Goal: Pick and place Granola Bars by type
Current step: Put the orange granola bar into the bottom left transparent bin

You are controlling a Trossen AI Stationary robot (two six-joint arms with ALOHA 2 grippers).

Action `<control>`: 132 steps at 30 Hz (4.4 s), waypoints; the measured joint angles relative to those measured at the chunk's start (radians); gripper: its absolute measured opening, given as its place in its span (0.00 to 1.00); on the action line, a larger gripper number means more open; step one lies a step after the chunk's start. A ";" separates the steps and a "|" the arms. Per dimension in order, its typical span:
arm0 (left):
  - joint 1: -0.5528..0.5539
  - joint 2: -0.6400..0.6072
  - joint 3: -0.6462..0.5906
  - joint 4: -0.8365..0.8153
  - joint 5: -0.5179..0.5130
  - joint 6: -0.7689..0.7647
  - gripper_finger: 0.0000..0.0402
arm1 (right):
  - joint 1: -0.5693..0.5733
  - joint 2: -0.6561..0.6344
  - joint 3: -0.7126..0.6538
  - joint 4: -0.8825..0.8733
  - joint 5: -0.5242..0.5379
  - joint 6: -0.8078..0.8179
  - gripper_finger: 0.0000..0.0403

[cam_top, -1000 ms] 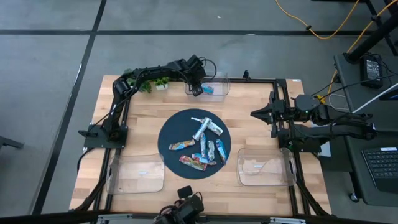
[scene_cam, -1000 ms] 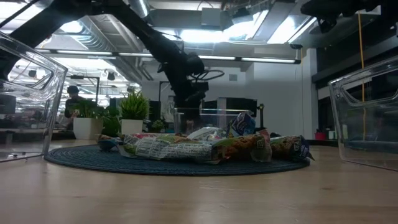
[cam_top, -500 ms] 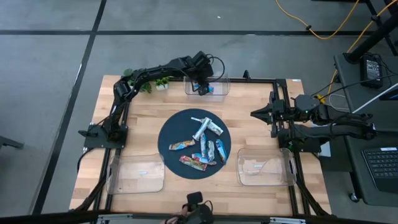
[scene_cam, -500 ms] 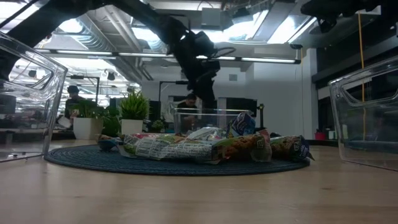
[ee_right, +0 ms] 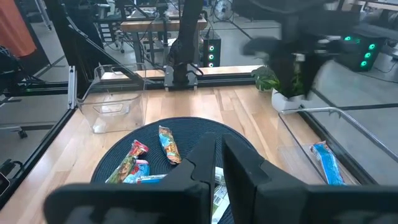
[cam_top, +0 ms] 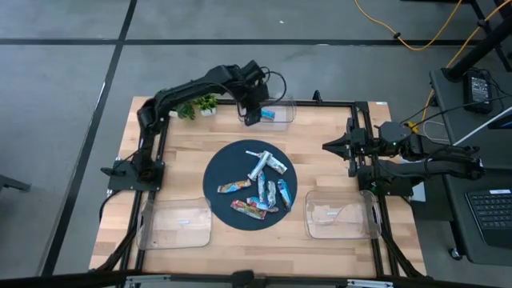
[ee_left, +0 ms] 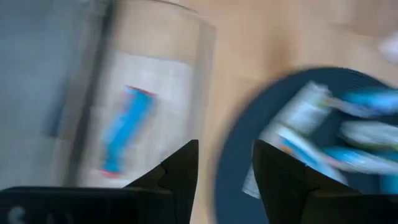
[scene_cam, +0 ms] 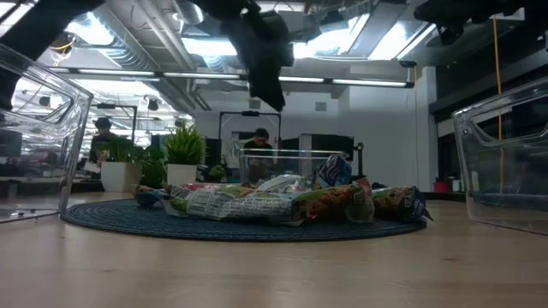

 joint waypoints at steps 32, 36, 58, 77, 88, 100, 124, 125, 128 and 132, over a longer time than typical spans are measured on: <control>-0.474 -0.652 -0.838 0.132 -0.016 -0.220 0.33 | 0.000 0.002 0.000 0.066 0.053 -0.103 0.08; -0.535 -0.613 -0.838 0.179 -0.064 -0.235 0.33 | 0.000 0.002 0.000 0.067 0.053 -0.101 0.08; -0.555 -0.294 -0.839 0.354 -0.197 -0.222 0.57 | 0.000 0.002 0.000 0.058 0.052 -0.097 0.08; -0.555 -0.167 -0.839 0.469 -0.197 -0.212 0.58 | 0.000 0.002 0.000 0.016 0.050 -0.043 0.08; -0.555 -0.141 -0.838 0.486 -0.208 -0.217 0.50 | 0.000 0.002 0.000 0.015 0.050 -0.019 0.08; -0.555 -0.138 -0.839 0.477 -0.257 -0.258 0.25 | 0.000 0.002 0.000 0.014 0.050 -0.021 0.08; -0.504 -0.255 -0.565 0.184 -0.417 -0.199 0.15 | 0.000 0.002 0.000 0.012 0.052 -0.019 0.08; -0.500 -0.263 -0.564 0.183 -0.422 -0.205 0.15 | 0.000 0.002 0.000 0.013 0.052 -0.017 0.08; -0.497 -0.292 -0.565 0.183 -0.454 -0.226 0.15 | 0.000 0.002 0.000 0.024 0.052 0.009 0.08; -0.500 -0.355 -0.565 0.184 -0.510 -0.267 0.15 | 0.000 0.002 0.000 0.028 0.052 0.001 0.08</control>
